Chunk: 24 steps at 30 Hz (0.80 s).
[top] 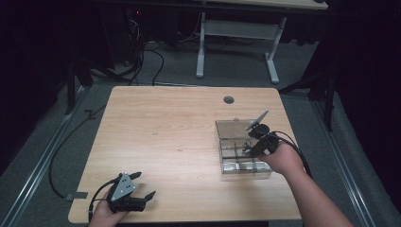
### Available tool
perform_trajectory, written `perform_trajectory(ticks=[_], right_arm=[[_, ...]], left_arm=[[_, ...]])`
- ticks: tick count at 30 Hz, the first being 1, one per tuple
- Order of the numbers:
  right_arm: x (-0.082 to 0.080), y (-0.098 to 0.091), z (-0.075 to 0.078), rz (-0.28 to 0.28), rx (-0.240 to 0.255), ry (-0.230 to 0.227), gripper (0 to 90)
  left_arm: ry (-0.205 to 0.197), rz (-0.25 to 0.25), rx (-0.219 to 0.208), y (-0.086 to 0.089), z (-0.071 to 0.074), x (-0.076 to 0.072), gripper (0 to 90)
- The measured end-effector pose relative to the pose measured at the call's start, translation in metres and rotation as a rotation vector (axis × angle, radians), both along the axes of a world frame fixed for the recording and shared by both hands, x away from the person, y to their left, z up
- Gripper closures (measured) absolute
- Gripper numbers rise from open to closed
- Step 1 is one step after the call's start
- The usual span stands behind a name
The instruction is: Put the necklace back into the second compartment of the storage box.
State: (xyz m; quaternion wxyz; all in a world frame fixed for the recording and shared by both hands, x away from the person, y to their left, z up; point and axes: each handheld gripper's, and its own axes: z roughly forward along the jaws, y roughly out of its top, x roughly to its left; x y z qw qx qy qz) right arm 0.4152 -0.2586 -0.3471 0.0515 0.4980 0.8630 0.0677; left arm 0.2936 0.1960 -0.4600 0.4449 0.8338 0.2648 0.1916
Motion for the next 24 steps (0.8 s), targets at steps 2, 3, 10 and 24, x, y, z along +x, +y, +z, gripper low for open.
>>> perform_trajectory(ticks=[2, 3, 10, 24], right_arm=[[0.005, 0.0, 0.0, 0.003, -0.001, -0.003, 79.7], [0.008, 0.001, 0.001, -0.007, -0.007, 0.0, 79.7], [0.022, 0.004, -0.01, 0.014, -0.044, 0.024, 79.7], [0.042, 0.007, -0.037, 0.006, -0.049, 0.08, 79.7]], left_arm=[[-0.001, 0.001, 0.0, 0.0, 0.0, 0.0, 15.3], [0.0, 0.0, 0.0, 0.0, 0.0, 0.0, 15.3], [0.0, -0.002, -0.001, 0.0, 0.0, 0.0, 15.3], [-0.001, -0.005, 0.0, 0.0, 0.0, 0.0, 15.3]])
